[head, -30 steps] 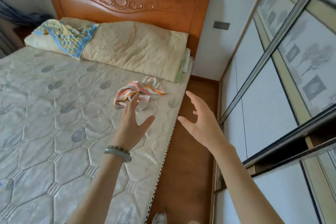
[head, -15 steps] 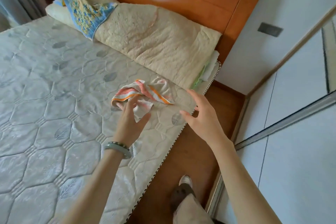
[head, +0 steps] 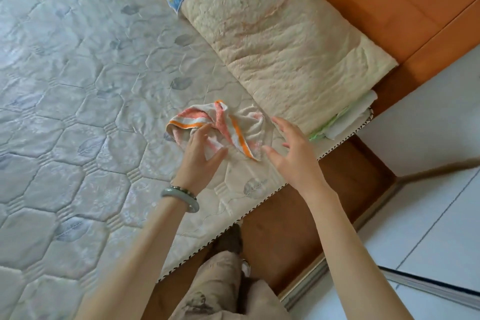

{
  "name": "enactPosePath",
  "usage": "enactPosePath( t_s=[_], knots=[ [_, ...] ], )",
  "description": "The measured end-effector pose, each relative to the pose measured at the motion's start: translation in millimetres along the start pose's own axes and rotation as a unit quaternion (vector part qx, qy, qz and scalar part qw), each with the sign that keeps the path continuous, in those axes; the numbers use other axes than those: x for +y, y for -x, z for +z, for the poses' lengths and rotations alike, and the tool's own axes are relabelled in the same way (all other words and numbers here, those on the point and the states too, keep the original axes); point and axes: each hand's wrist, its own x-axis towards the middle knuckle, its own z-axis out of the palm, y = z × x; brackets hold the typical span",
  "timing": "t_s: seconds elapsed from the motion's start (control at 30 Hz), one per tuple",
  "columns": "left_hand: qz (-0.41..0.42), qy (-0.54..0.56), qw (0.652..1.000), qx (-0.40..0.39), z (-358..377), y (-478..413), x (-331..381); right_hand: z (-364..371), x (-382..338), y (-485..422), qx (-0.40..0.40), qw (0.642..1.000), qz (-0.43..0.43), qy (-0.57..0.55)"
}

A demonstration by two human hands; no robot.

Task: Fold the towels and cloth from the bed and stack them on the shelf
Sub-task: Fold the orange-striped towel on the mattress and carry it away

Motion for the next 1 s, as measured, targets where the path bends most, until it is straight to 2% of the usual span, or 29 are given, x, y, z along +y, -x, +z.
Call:
enactPosePath(
  t_s=[0.23, 0.37, 0.6, 0.73, 0.83, 1.0],
  knots=[
    [-0.069, 0.013, 0.997, 0.039, 24.5, -77.0, -31.2, 17.8, 47.9, -107.9, -0.059, 0.998, 0.011, 0.016],
    [-0.159, 0.025, 0.985, 0.063, 29.3, -119.6, -63.5, 31.4, 75.7, -173.0, -0.104, 0.994, 0.02, 0.02],
    [-0.272, 0.057, 0.955, 0.106, 38.0, -175.6, -109.7, 76.7, 127.3, -259.8, -0.179, 0.975, 0.129, -0.004],
    [-0.358, 0.092, 0.919, 0.136, 57.9, -199.3, -140.1, 114.8, 173.4, -299.7, -0.227, 0.956, 0.187, 0.012],
    [-0.411, 0.118, 0.89, 0.158, 80.3, -216.8, -167.0, 141.0, 198.5, -328.2, -0.233, 0.943, 0.237, -0.007],
    [-0.512, 0.237, 0.787, 0.25, 106.5, -252.3, -227.2, 198.7, 246.1, -378.5, -0.232, 0.918, 0.322, -0.012]
  ],
)
